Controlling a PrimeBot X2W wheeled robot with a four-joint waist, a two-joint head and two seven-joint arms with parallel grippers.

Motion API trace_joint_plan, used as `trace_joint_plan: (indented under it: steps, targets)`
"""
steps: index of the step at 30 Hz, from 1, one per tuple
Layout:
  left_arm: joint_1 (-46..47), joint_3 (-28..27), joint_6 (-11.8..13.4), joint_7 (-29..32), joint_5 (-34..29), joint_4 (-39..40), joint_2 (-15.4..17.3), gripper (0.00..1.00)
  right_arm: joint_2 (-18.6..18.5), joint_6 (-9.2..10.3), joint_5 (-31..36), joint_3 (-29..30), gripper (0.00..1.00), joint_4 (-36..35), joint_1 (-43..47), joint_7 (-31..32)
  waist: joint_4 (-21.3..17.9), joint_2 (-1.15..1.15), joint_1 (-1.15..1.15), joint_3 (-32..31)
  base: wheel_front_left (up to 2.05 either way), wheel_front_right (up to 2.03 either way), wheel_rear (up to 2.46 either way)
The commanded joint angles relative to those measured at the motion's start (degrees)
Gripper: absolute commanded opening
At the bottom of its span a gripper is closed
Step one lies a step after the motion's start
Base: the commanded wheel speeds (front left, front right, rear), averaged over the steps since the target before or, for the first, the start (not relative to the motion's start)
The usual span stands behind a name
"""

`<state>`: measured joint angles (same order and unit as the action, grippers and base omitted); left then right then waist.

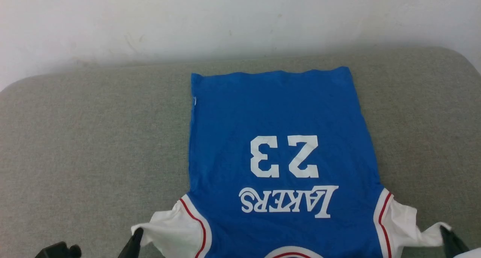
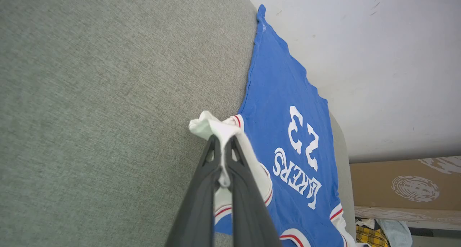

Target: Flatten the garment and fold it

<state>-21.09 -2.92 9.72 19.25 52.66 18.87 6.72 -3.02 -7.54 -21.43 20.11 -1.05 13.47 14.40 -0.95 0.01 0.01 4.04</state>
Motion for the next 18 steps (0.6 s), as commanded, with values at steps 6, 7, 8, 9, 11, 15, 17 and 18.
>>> trace_joint_plan:
  steps: [6, 7, 8, 9, 11, 15, 17, 18]
  targets:
    - [3.37, 1.71, -0.61, 0.22, -1.18, -1.43, -0.15, 0.0, 0.13, 0.05, 2.57, -2.89, 0.0, 10.04, -3.77, -2.06, 0.55, -0.01, -0.01, 1.32, 0.0, 0.0, 0.0]
    - [3.61, 1.85, -0.66, 0.21, -1.29, -1.52, -0.1, 0.0, 0.13, 0.05, 2.85, -3.42, 0.0, 11.53, -4.33, -2.39, 0.6, -0.01, -0.01, 1.49, 0.0, 0.0, 0.0]
    - [3.85, 1.96, -0.69, 0.19, -1.38, -1.58, -0.08, 0.0, 0.13, 0.05, 3.32, -3.97, 0.02, 12.75, -4.82, -2.7, 0.66, -0.01, -0.01, 1.71, 0.0, 0.0, 0.0]
    - [4.1, 2.05, -0.72, 0.14, -1.47, -1.63, -0.06, 0.0, 0.13, 0.05, 3.95, -4.47, 0.13, 13.83, -5.29, -2.95, 0.73, -0.01, -0.01, 1.92, 0.0, 0.0, 0.0]
    - [4.49, 2.21, -0.74, -0.01, -1.68, -1.74, -0.05, 0.0, 0.13, 0.05, 4.79, -4.97, 0.34, 15.7, -6.11, -3.23, 0.87, -0.01, -0.01, 2.22, 0.0, 0.0, 0.0]
    - [5.05, 2.76, -0.92, -0.33, -2.45, -1.9, 0.16, 0.0, 0.14, 0.05, 5.5, -4.24, 1.0, 15.45, -7.46, -2.98, 1.51, -0.01, -0.01, 2.95, 0.0, 0.0, 0.0]
    - [5.18, 2.96, -1.05, -0.45, -2.6, -1.59, 0.19, 0.0, 0.14, 0.05, 6.66, -3.21, 1.0, 11.45, -8.12, -1.52, 1.84, -0.01, -0.01, 3.42, 0.0, 0.0, 0.0]
    - [5.21, 2.98, -1.14, -0.62, -2.71, -1.27, 0.22, 0.0, -0.01, 0.05, 7.14, -2.86, 1.0, 8.4, -8.56, -0.34, 2.0, -0.01, -0.01, 3.74, 0.0, 0.0, 0.0]
